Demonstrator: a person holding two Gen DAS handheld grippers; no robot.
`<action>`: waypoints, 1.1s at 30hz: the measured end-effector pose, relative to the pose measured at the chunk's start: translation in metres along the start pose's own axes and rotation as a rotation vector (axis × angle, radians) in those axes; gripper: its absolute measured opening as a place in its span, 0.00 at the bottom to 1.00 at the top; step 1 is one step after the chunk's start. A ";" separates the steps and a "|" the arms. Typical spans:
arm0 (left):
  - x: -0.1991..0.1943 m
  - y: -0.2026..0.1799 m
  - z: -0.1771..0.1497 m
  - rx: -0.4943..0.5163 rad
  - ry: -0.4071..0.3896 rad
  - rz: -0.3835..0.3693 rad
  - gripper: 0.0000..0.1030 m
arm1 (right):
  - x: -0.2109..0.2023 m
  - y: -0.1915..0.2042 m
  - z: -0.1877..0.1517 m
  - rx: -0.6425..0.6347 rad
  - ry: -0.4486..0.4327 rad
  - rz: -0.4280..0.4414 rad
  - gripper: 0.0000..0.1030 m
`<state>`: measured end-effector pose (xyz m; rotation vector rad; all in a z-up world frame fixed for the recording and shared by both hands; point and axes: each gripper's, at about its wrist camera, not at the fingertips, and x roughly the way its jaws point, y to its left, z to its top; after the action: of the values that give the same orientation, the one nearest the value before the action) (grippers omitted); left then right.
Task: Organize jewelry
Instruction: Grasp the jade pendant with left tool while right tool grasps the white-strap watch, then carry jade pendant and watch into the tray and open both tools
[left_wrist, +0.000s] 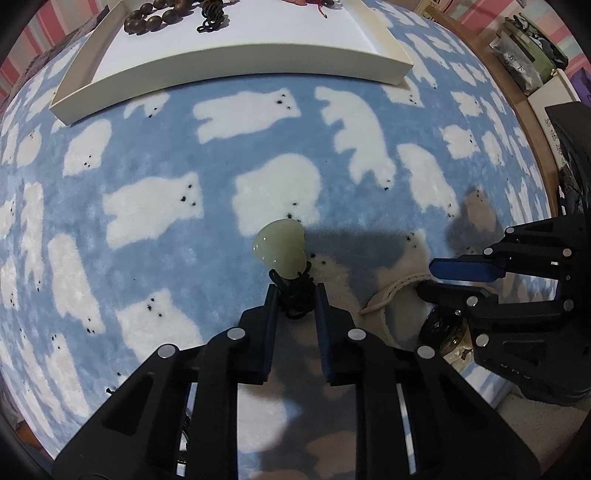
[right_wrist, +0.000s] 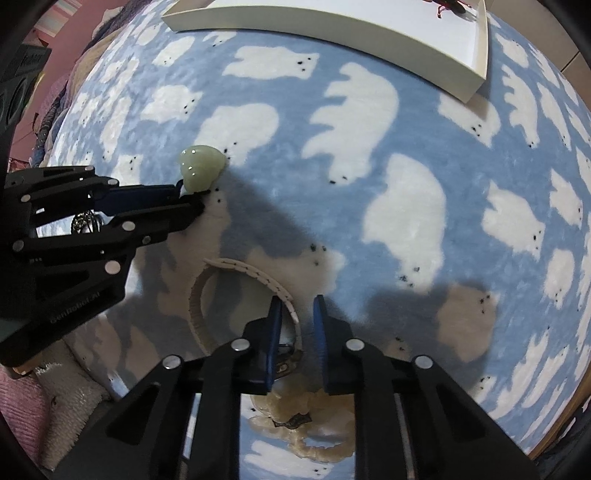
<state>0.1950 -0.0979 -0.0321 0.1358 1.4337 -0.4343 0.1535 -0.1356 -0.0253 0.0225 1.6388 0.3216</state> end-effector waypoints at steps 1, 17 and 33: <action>0.000 0.001 0.000 0.001 -0.002 0.002 0.17 | -0.001 -0.001 -0.003 0.000 -0.001 0.003 0.12; -0.013 0.004 -0.005 0.010 -0.058 0.048 0.12 | -0.018 0.006 -0.017 0.022 -0.060 -0.008 0.05; -0.042 0.014 0.003 0.007 -0.149 0.062 0.11 | -0.047 -0.021 0.005 0.094 -0.182 -0.013 0.05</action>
<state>0.1996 -0.0777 0.0069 0.1499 1.2781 -0.3902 0.1666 -0.1643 0.0151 0.1087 1.4719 0.2254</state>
